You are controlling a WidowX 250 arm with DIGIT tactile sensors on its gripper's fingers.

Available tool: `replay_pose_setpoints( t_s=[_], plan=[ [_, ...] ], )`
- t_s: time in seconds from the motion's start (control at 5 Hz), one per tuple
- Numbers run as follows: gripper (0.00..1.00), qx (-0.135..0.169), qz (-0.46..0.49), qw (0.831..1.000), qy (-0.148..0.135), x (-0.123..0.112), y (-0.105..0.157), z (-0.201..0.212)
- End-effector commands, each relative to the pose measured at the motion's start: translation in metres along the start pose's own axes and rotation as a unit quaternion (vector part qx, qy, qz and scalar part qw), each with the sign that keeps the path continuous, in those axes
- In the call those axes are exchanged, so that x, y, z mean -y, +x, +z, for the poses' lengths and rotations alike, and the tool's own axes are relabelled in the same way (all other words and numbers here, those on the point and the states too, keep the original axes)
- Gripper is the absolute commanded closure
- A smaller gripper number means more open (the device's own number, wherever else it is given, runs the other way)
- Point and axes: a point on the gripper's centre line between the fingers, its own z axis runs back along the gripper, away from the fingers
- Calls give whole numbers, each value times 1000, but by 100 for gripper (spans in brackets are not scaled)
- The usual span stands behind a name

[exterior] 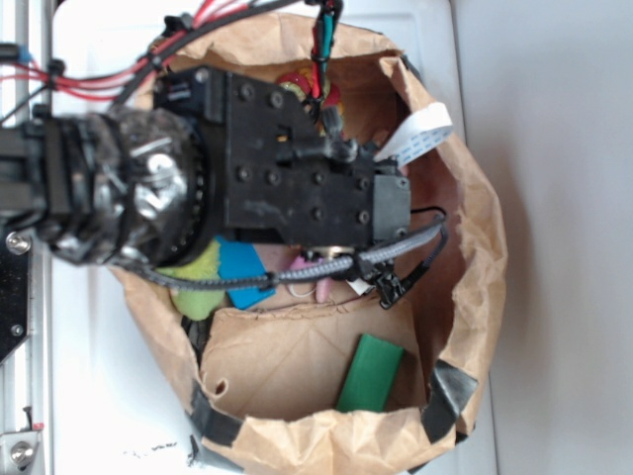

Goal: Grab the pink bunny.

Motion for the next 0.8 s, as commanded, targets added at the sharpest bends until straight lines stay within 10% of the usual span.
replay_pose_setpoints(
  t_s=[0.0,0.6],
  plan=[
    [0,22,15,1000,-12,11,17,13],
    [0,20,18,999,-16,18,22,15]
  ],
)
